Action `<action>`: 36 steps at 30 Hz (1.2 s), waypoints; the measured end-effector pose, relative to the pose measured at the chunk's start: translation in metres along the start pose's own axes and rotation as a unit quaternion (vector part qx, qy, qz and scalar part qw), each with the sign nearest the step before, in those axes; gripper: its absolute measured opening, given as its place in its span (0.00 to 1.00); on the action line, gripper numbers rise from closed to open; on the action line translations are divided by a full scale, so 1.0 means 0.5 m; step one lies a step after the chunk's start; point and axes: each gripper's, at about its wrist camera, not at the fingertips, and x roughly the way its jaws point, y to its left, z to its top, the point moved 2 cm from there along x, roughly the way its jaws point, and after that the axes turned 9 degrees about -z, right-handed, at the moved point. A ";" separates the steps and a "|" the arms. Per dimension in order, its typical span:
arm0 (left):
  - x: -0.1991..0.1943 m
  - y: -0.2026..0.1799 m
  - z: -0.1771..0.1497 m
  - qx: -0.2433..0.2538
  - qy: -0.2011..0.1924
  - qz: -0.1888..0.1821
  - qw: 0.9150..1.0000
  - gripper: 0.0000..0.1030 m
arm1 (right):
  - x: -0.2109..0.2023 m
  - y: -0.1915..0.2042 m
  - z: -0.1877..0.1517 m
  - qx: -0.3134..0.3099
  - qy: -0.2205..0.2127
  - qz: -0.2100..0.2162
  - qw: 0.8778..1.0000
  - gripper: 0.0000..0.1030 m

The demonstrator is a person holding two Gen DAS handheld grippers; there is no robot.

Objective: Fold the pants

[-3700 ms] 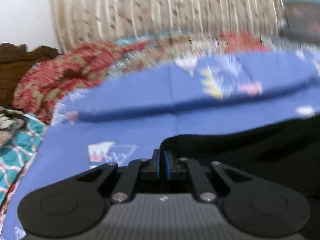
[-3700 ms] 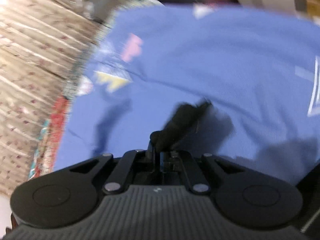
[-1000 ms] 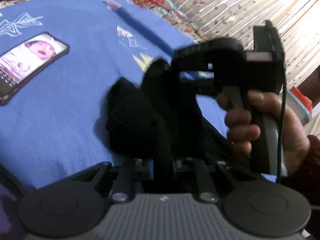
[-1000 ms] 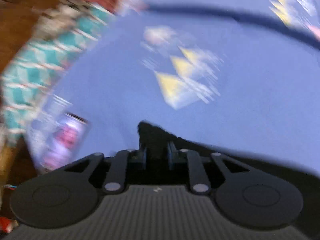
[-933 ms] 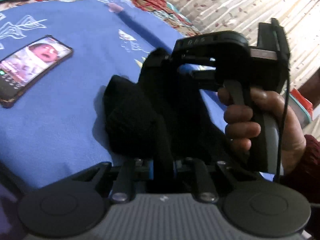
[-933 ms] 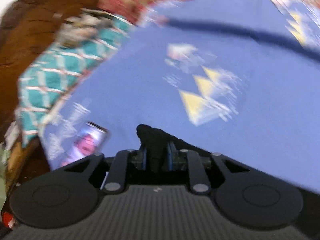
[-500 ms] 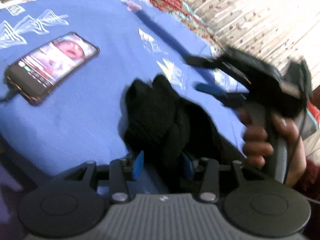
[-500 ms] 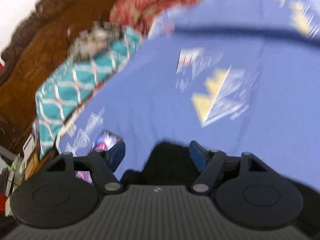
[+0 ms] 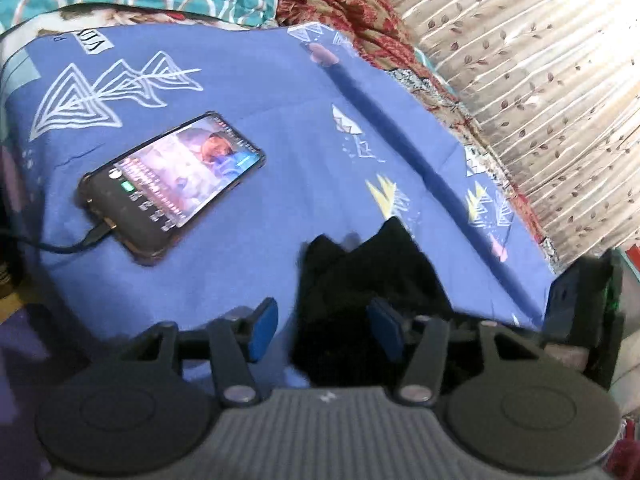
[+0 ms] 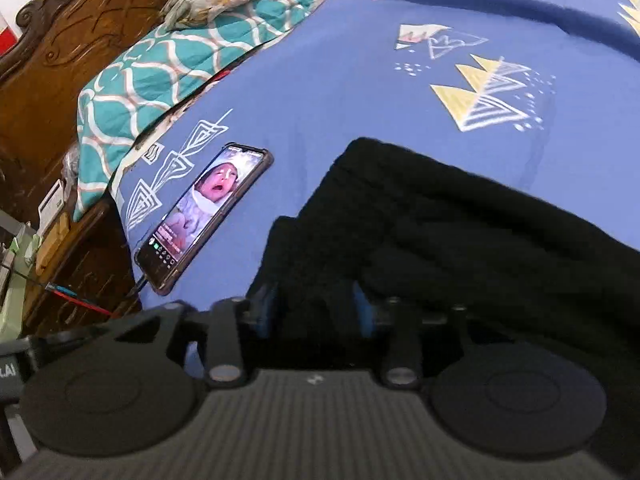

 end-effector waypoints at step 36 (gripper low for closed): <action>-0.046 -0.159 -0.040 0.130 -0.030 0.072 0.988 0.61 | -0.277 -0.215 -0.254 0.109 -0.123 -0.037 0.986 0.44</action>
